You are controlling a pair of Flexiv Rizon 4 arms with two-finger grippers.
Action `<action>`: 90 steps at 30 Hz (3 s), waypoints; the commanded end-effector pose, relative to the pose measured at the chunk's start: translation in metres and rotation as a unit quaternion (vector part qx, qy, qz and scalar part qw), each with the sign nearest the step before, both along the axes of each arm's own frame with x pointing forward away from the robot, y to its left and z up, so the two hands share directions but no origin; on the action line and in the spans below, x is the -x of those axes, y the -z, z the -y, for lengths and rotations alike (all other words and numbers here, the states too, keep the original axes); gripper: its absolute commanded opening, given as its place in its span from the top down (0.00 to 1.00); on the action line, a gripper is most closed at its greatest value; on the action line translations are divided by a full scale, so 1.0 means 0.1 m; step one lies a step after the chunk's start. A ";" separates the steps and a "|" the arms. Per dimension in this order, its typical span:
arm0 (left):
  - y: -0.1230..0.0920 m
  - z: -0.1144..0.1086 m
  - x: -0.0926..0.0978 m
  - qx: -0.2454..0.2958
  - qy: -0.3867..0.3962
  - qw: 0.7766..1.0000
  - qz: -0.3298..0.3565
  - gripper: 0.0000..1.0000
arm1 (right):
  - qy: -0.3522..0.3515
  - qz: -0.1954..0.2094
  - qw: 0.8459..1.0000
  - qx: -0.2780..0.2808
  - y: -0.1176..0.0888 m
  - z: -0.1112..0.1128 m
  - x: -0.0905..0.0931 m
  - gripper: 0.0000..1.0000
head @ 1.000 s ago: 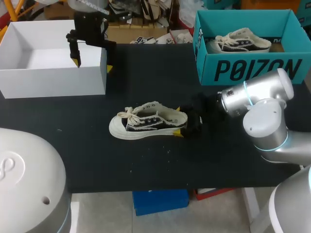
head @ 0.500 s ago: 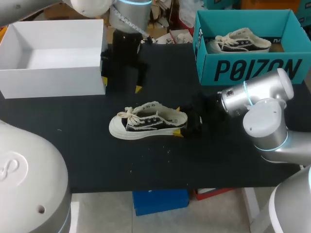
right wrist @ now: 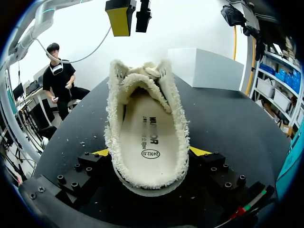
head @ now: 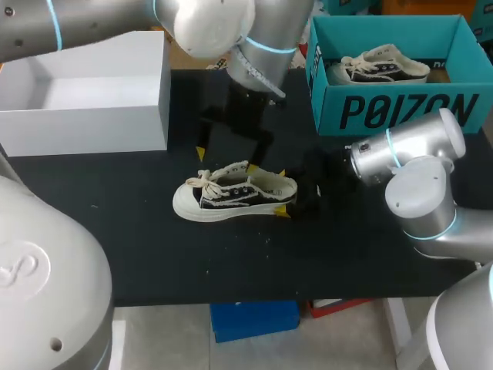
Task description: Take the shoe out of the shoebox, open the shoe tongue, remove and reinsert the insole, then place the shoe into the shoebox
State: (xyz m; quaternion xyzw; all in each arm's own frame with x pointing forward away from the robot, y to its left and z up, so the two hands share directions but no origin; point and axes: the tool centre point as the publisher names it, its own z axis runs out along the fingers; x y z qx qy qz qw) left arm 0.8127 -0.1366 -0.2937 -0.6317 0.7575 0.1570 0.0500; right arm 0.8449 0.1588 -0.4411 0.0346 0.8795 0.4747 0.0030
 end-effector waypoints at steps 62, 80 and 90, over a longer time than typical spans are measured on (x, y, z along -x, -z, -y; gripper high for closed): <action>0.56 0.15 -0.17 -0.073 -0.042 0.996 0.025 1.00 | 0.001 0.000 1.000 0.001 0.01 -0.02 0.00 1.00; 0.14 -0.09 -0.27 0.005 -0.063 0.997 0.050 1.00 | 0.001 0.000 1.000 0.001 0.01 -0.02 0.00 1.00; 0.24 -0.33 -0.22 0.024 -0.061 0.997 0.042 1.00 | 0.001 0.000 1.000 0.001 0.01 -0.02 0.00 1.00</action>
